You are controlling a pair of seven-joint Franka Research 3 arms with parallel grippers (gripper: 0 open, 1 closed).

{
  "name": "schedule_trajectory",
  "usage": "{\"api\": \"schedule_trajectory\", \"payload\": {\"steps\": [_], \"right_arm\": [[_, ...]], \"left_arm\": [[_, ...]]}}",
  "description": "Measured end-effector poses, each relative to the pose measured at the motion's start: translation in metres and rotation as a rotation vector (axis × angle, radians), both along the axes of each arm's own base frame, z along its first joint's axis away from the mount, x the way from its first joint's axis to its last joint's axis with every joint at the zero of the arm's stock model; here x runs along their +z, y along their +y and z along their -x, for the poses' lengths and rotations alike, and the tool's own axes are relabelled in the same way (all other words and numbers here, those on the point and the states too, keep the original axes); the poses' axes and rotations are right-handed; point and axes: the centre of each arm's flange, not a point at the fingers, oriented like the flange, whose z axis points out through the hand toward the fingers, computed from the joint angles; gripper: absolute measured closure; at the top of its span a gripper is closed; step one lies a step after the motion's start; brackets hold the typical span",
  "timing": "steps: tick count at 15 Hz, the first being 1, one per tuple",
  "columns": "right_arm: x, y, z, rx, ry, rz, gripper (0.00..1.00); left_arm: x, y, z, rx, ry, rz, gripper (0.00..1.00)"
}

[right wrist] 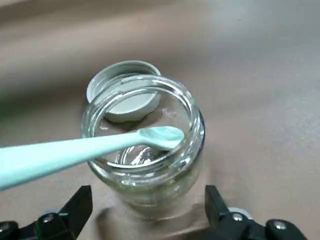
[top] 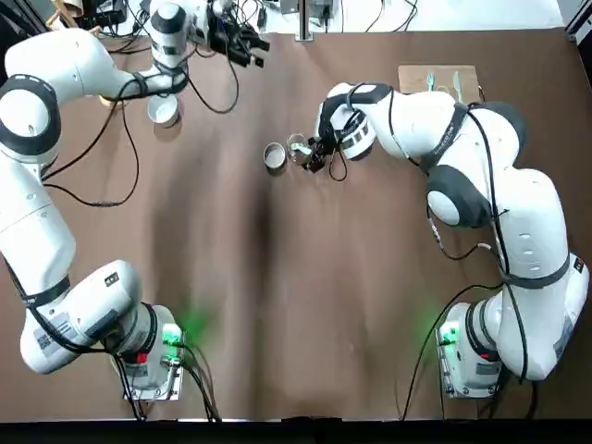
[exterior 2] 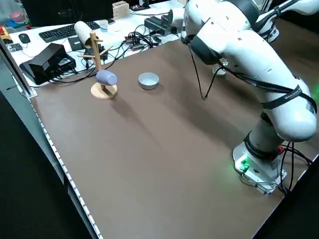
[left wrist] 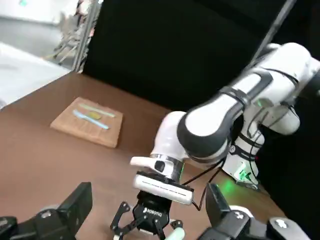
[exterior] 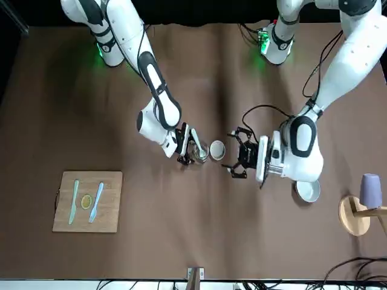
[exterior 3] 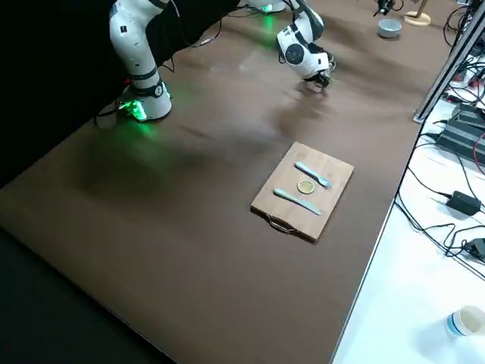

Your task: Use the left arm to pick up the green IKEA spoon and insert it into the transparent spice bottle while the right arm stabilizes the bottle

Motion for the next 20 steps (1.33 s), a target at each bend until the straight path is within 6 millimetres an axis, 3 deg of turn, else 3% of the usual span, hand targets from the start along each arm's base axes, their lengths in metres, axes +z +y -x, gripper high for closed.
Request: {"api": "schedule_trajectory", "payload": {"steps": [4, 6, 10, 14, 20], "right_arm": [[0.000, -0.010, -0.003, -0.002, 0.017, -0.012, 0.00], [0.007, -0.031, -0.014, -0.035, 0.020, -0.018, 0.00], [0.036, -0.051, -0.027, -0.073, -0.001, -0.043, 0.00], [0.067, -0.078, -0.040, -0.119, -0.026, -0.065, 0.00], [0.081, -0.123, -0.070, -0.167, -0.007, -0.086, 0.00]], "left_arm": [[0.040, 0.030, -0.021, 0.083, 0.117, -0.166, 0.00], [0.075, 0.041, -0.020, 0.139, 0.172, -0.300, 0.00], [0.118, 0.055, -0.009, 0.203, 0.217, -0.449, 0.00], [0.143, 0.074, 0.001, 0.303, 0.316, -0.605, 0.00], [0.169, 0.109, 0.017, 0.485, 0.426, -0.883, 0.00]]}}
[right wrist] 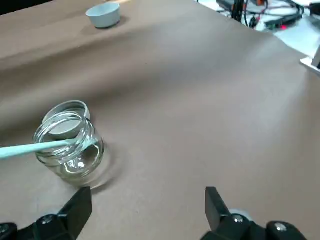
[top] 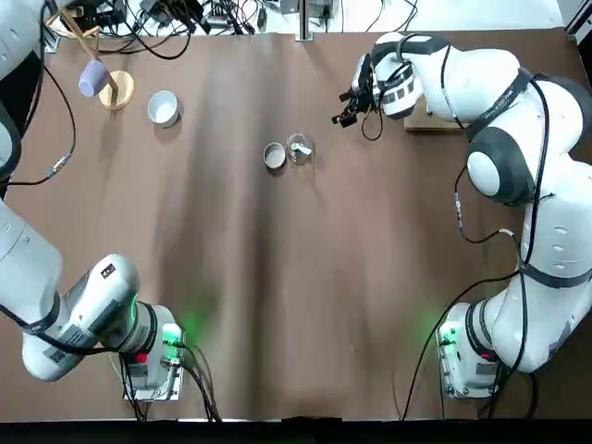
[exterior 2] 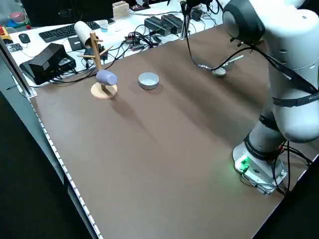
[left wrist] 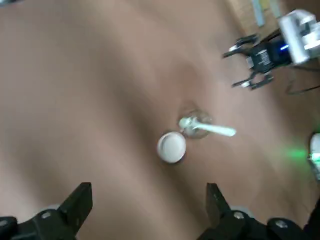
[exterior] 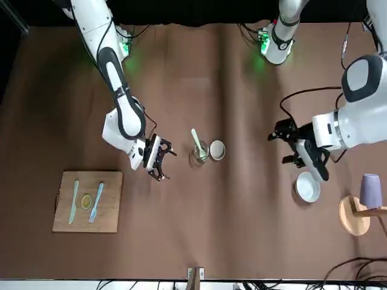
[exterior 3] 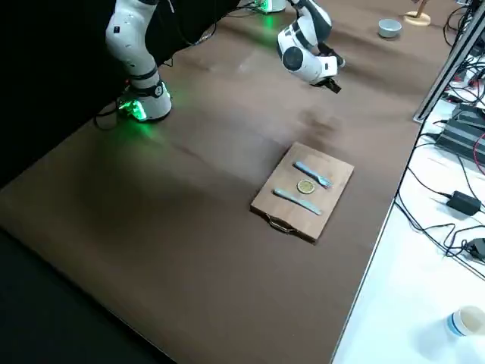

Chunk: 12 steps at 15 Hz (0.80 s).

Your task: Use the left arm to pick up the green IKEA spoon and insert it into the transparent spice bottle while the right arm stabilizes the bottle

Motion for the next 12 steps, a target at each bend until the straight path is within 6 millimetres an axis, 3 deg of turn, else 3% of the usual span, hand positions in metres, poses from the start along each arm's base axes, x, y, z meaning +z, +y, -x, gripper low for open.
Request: {"api": "schedule_trajectory", "payload": {"steps": [7, 9, 12], "right_arm": [[0.031, 0.001, -0.027, -0.065, 0.240, 0.122, 0.00], [0.043, -0.012, -0.040, -0.085, 0.348, 0.207, 0.00], [0.062, -0.027, -0.056, -0.138, 0.425, 0.270, 0.00]], "left_arm": [[0.017, 0.031, 0.024, 0.266, 0.112, -0.399, 0.00], [0.031, 0.043, 0.030, 0.359, 0.120, -0.524, 0.00], [0.052, 0.055, 0.035, 0.388, 0.129, -0.572, 0.00]]}}
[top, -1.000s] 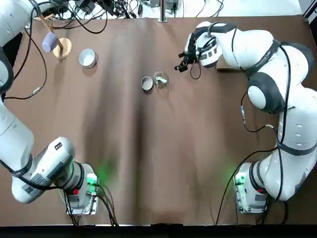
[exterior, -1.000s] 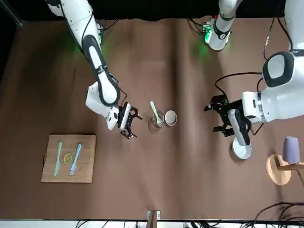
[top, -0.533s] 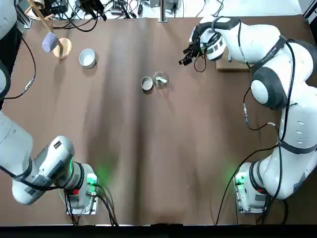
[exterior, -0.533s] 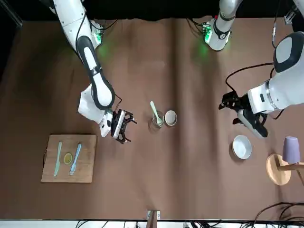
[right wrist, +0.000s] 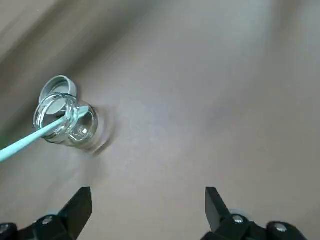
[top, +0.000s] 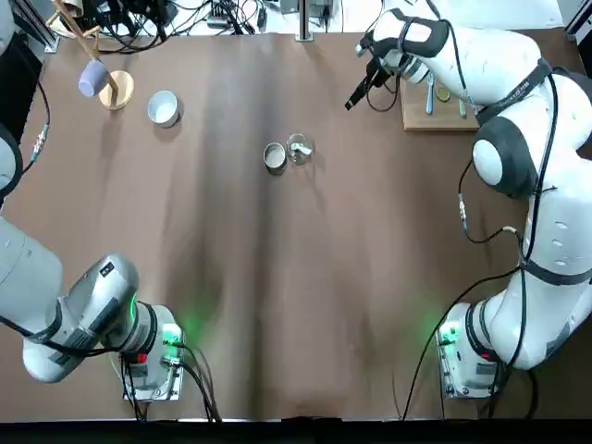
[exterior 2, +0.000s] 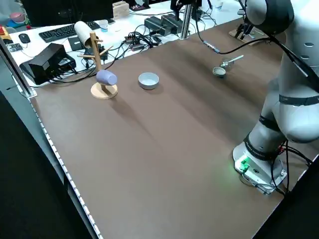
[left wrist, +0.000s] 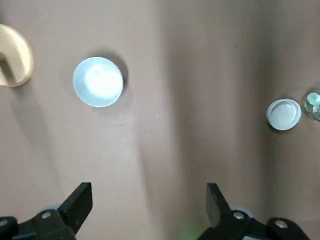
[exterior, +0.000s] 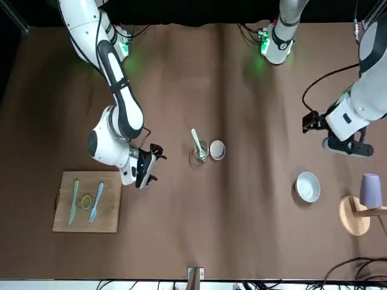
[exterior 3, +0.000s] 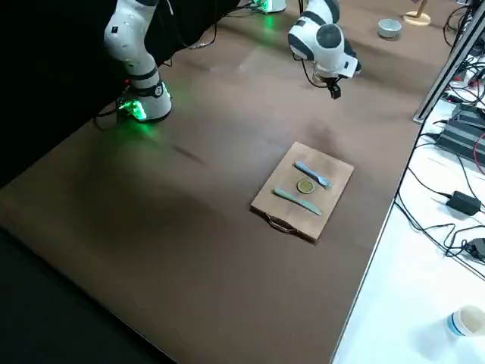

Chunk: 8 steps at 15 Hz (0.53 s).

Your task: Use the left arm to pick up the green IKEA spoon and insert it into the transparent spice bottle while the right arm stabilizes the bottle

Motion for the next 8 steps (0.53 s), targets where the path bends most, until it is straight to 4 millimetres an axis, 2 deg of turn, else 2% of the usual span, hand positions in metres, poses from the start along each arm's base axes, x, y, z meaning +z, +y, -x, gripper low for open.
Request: {"api": "schedule_trajectory", "payload": {"steps": [3, 6, 8], "right_arm": [[0.034, -0.030, -0.021, -0.041, 0.090, 0.062, 0.00], [0.097, -0.070, -0.041, -0.108, 0.196, 0.141, 0.00], [0.137, -0.089, -0.044, -0.211, 0.261, 0.210, 0.00]], "left_arm": [[0.004, 0.009, 0.000, 0.017, -0.001, -0.034, 0.00], [0.000, 0.021, -0.002, 0.053, 0.007, -0.042, 0.00], [-0.003, 0.032, -0.004, 0.072, 0.015, -0.047, 0.00]]}}
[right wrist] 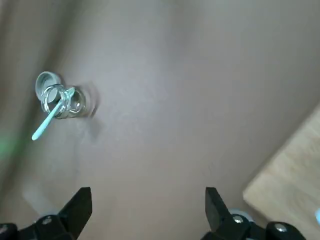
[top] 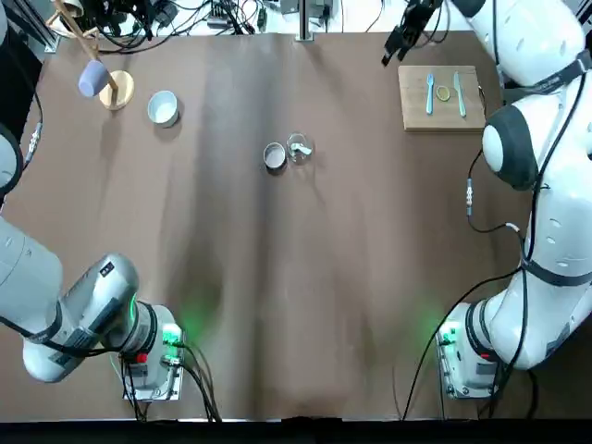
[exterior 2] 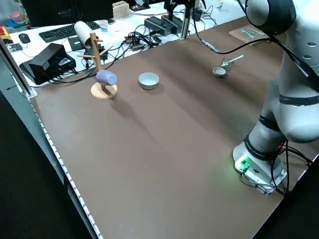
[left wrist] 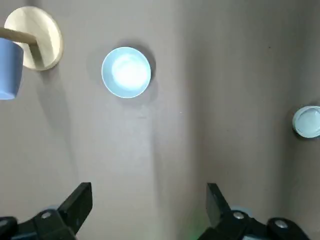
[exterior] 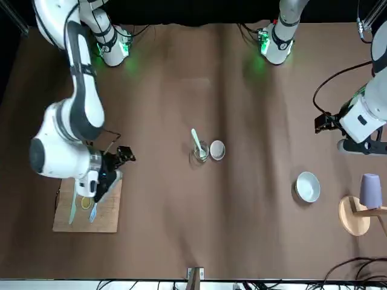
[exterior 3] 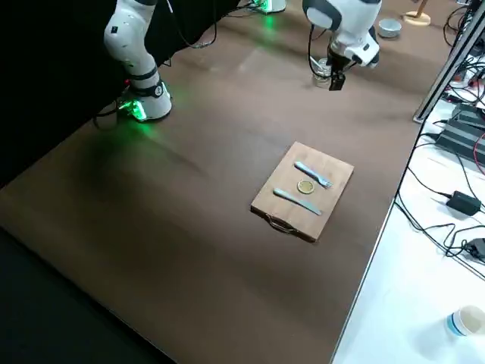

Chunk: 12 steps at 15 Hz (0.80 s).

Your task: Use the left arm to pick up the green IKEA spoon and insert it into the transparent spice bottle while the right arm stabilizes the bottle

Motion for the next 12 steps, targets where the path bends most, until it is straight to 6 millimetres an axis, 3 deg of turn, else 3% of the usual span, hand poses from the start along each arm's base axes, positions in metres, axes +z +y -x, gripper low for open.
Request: {"api": "schedule_trajectory", "payload": {"steps": [4, 8, 12], "right_arm": [[0.039, -0.028, -0.002, -0.180, 0.031, 0.167, 0.00], [0.066, -0.047, 0.001, -0.204, 0.026, 0.316, 0.00], [0.081, -0.060, 0.014, -0.229, 0.087, 0.404, 0.00]], "left_arm": [[-0.001, 0.011, -0.002, 0.019, 0.002, -0.003, 0.00], [0.000, 0.008, -0.002, 0.017, -0.002, -0.003, 0.00], [-0.007, -0.011, -0.014, 0.008, -0.006, -0.040, 0.00]]}}
